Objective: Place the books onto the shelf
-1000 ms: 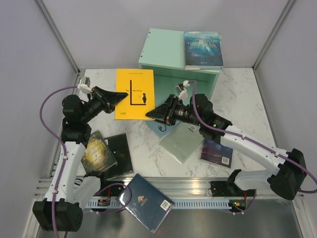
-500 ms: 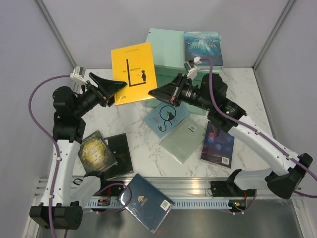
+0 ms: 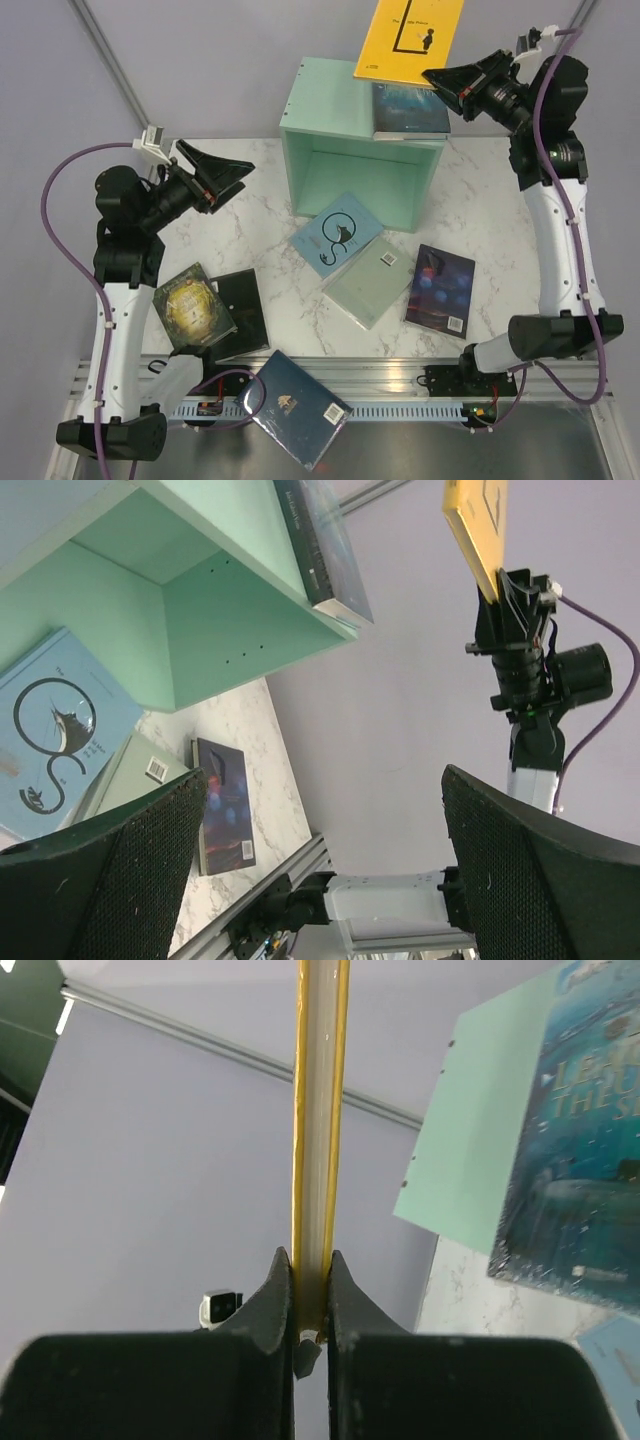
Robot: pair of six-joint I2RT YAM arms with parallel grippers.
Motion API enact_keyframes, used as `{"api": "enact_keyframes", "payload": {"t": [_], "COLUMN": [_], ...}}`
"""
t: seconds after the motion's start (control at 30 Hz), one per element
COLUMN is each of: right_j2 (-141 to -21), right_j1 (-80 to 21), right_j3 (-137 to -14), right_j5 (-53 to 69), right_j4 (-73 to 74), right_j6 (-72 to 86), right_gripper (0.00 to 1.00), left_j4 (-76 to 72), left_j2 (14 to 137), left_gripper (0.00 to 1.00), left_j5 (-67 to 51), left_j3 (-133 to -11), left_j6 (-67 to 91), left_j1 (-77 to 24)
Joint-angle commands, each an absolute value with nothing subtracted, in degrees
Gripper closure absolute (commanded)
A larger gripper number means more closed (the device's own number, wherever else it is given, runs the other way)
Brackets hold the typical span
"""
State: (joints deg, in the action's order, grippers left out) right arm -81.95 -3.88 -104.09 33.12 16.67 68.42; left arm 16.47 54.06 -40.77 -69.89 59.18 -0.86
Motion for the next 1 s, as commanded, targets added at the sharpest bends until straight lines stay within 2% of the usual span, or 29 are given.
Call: {"api": "enact_keyframes", "payload": {"t": [0.0, 0.07, 0.2, 0.57, 0.67, 0.7, 0.77, 0.8, 0.97], "right_j2": [-87.52, -91.56, -93.43, -94.13, -94.39, -94.48, -94.48, -94.57, -93.61], "right_j1": [-2.03, -1.23, 3.24, 5.71, 5.89, 5.98, 6.24, 6.68, 9.49], "right_j3": [-112.04, -115.82, -115.05, -110.83, -110.04, -110.04, -110.39, -110.56, -110.83], "right_j5": [43.05, 46.57, 51.94, 51.33, 51.42, 51.42, 50.54, 49.23, 45.53], "right_j4": [20.11, 25.21, 26.8, 32.96, 33.84, 34.01, 36.29, 39.17, 45.96], "right_j6": [65.66, 64.17, 63.81, 59.77, 58.98, 58.54, 57.23, 54.95, 49.84], "right_gripper": [1.0, 1.0, 1.0, 1.0, 0.81, 0.67, 0.56, 0.4, 0.31], "left_j4": [18.72, 18.54, 18.81, 18.9, 18.9, 18.9, 18.9, 18.9, 19.16], "left_j2": [51.69, 51.16, 50.45, 51.68, 52.38, 52.56, 53.17, 53.43, 55.02], "left_gripper": [0.0, 0.0, 0.0, 0.01, 0.01, 0.01, 0.02, 0.02, 0.03], "left_j5": [-40.25, -40.17, -40.08, -40.34, -40.34, -40.34, -40.34, -40.34, -40.69], "left_j3": [-68.47, -67.15, -65.66, -64.95, -65.04, -65.13, -65.13, -65.21, -66.0], "left_j6": [56.07, 56.25, 55.9, 54.93, 54.76, 54.58, 54.49, 54.32, 53.26], "left_j1": [-0.62, -0.62, -0.62, -0.62, -0.62, -0.62, -0.62, -0.62, -0.62]}}
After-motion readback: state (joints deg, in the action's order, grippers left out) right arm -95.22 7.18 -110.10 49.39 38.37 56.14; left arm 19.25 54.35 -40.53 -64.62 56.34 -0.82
